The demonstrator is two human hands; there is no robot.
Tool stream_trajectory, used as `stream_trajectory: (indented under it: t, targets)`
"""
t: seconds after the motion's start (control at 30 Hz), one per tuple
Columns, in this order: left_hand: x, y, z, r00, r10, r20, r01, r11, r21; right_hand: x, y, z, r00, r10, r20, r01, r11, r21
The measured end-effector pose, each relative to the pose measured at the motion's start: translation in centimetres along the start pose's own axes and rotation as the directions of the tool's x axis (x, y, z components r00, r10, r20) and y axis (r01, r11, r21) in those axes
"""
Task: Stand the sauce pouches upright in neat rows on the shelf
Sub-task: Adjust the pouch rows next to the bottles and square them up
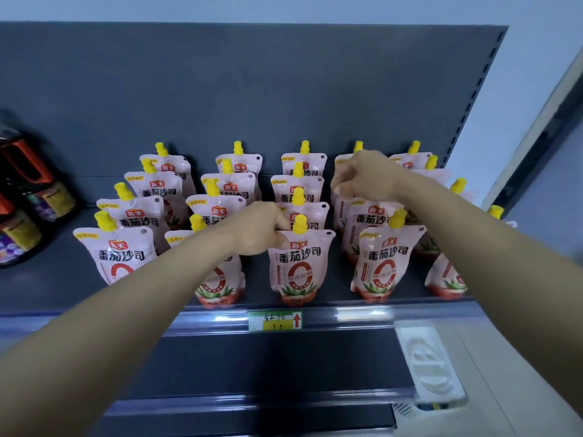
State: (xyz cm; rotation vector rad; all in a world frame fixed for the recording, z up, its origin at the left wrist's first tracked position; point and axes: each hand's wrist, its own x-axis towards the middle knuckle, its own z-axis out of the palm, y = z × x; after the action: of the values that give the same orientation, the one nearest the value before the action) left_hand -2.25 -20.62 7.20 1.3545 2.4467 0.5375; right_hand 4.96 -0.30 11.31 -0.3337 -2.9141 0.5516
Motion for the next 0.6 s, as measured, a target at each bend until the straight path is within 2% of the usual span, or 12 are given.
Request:
stream_trajectory:
  t: [0.07, 0.2, 0.4, 0.5, 0.6]
  targets:
    - [0.0, 0.6, -0.7, 0.998, 0.043, -0.038, -0.044, 0.999, -0.028, -1.0, 0.8, -0.9, 0.998, 0.057, -0.011, -0.058, 0.998, -0.033]
    - [0.5, 3.3, -1.3, 0.964, 0.142, -0.224, -0.151, 0.988, -0.024, -3.5, 2.6, -2.3, 0.974, 0.226, 0.016, -0.226, 0.974, -0.035]
    - [2.8, 7.8, 2.0, 0.97, 0.242, -0.026, -0.242, 0.97, 0.003, -6.7, 4.0, -2.5, 0.926, 0.377, -0.021, -0.377, 0.926, -0.023]
    - [4.4, 8.4, 3.6, 0.967, 0.253, -0.031, -0.253, 0.967, 0.006, -8.2, 4.5, -2.2, 0.902, 0.427, 0.063, -0.429, 0.903, 0.011]
    - [5.2, 8.5, 4.5, 0.966, 0.25, -0.064, -0.251, 0.968, 0.006, -9.2, 5.1, -1.4, 0.898, 0.414, 0.152, -0.414, 0.91, -0.033]
